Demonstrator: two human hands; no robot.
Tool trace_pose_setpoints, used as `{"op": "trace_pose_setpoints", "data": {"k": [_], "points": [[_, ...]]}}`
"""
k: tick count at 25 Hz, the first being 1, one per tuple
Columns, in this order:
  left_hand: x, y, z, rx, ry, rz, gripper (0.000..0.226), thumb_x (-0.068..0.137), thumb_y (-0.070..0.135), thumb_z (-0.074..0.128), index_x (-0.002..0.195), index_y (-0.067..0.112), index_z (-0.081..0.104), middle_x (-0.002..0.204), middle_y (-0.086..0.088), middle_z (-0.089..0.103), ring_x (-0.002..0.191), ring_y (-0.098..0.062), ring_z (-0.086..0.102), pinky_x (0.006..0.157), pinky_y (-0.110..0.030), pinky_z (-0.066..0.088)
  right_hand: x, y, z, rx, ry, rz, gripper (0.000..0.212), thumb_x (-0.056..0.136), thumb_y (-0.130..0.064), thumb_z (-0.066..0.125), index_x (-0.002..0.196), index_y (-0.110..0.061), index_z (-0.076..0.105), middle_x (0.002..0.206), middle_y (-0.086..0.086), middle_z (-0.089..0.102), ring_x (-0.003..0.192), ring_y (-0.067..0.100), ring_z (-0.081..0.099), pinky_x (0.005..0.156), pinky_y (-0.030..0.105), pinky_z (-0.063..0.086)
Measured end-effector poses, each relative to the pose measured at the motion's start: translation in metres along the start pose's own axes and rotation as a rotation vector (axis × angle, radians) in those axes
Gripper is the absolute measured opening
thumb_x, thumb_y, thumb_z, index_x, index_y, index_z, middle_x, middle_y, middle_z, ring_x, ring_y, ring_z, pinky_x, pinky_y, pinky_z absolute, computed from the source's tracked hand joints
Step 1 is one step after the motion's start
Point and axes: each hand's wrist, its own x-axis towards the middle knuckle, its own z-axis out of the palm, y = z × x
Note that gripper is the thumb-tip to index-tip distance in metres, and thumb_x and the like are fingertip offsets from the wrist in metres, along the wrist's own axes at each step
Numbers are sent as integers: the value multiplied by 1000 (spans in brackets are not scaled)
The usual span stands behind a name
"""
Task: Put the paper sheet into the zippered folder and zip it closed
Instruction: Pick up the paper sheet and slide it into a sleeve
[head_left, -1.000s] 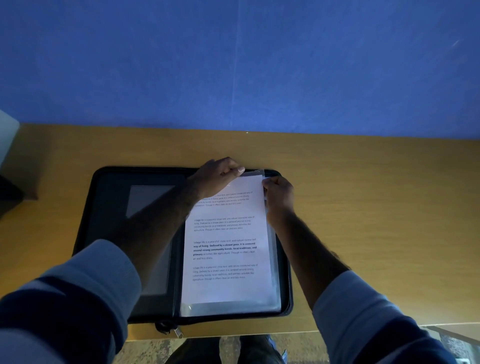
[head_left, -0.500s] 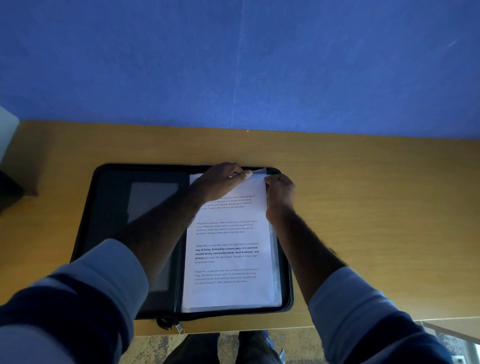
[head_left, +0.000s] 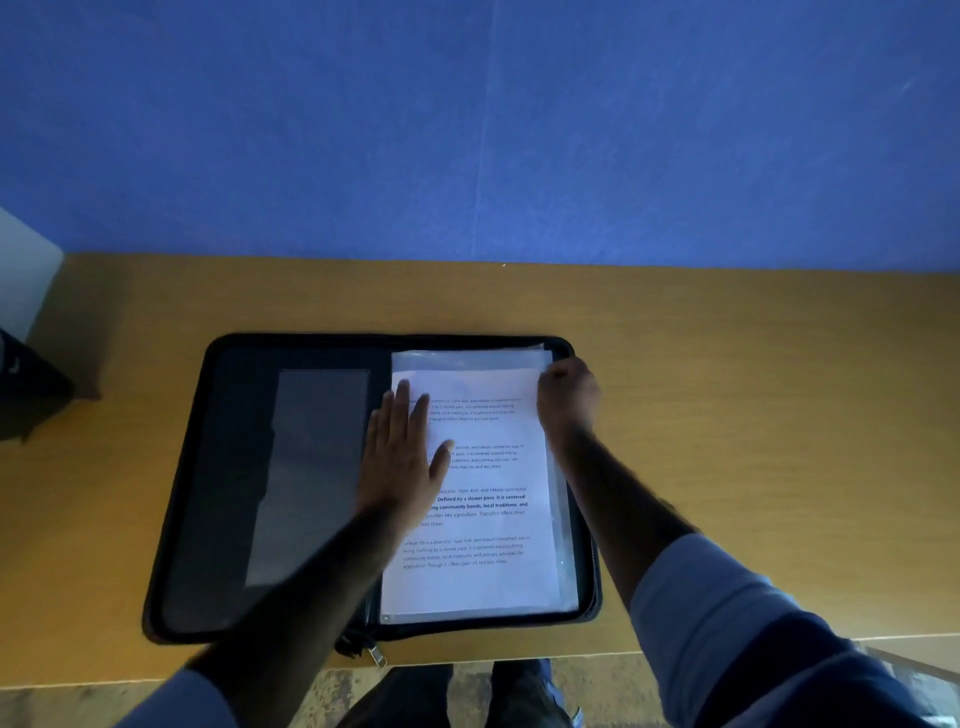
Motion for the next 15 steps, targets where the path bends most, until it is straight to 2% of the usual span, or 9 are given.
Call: {"op": "trace_pose_setpoints", "data": {"k": [2, 3, 5, 7, 8, 10, 15], "points": [[-25, -11, 11, 34, -39, 35, 77, 102, 54, 31, 163, 10, 13, 172, -13, -1, 159, -32, 4, 128, -44, 12, -16, 10, 2, -218, -5, -180, 38, 88, -8, 54, 125, -11, 59, 124, 13, 62, 112, 30, 57, 87, 38, 51], [-30, -14, 16, 41, -55, 50, 79, 102, 56, 28, 163, 11, 8, 172, -12, -5, 159, -30, 0, 129, -43, 10, -28, 17, 5, -312, -29, -288, 48, 91, -13, 57, 138, -13, 52, 140, 14, 54, 128, 32, 50, 101, 45, 48], [-32, -15, 20, 61, -73, 56, 80, 102, 59, 23, 163, 12, 2, 172, -11, -9, 159, -29, -4, 129, -44, 9, -58, 36, 12, -489, -133, -449, 60, 99, -31, 52, 154, -19, 33, 165, 14, 26, 153, 34, 22, 122, 53, 25], [-35, -15, 20, 75, -84, 53, 81, 102, 61, 19, 163, 12, -4, 171, -11, -13, 159, -27, -10, 129, -43, 5, -84, 60, 14, -682, -251, -526, 69, 103, -52, 34, 161, -27, 7, 171, 8, -8, 157, 30, -10, 125, 53, -1], [-37, -16, 21, 78, -86, 57, 82, 103, 62, 19, 163, 12, -6, 171, -10, -15, 158, -26, -12, 129, -42, 4, -92, 73, 14, -758, -282, -535, 71, 103, -58, 26, 161, -30, -5, 169, 5, -18, 155, 28, -19, 124, 54, -7], [-37, -19, 21, 84, -83, 71, 82, 103, 61, 23, 162, 14, -8, 171, -8, -16, 158, -23, -14, 128, -41, 2, -98, 91, 14, -834, -289, -538, 74, 101, -65, 18, 159, -32, -15, 168, 4, -22, 154, 27, -23, 124, 58, -7], [-50, -30, 19, 48, -105, 132, 80, 103, 61, 23, 162, 19, -11, 171, -4, -18, 158, -20, -15, 128, -40, 1, -89, 93, 15, -854, -226, -561, 74, 99, -69, 14, 161, -34, -9, 170, 2, -16, 156, 27, -17, 124, 57, -5]]}}
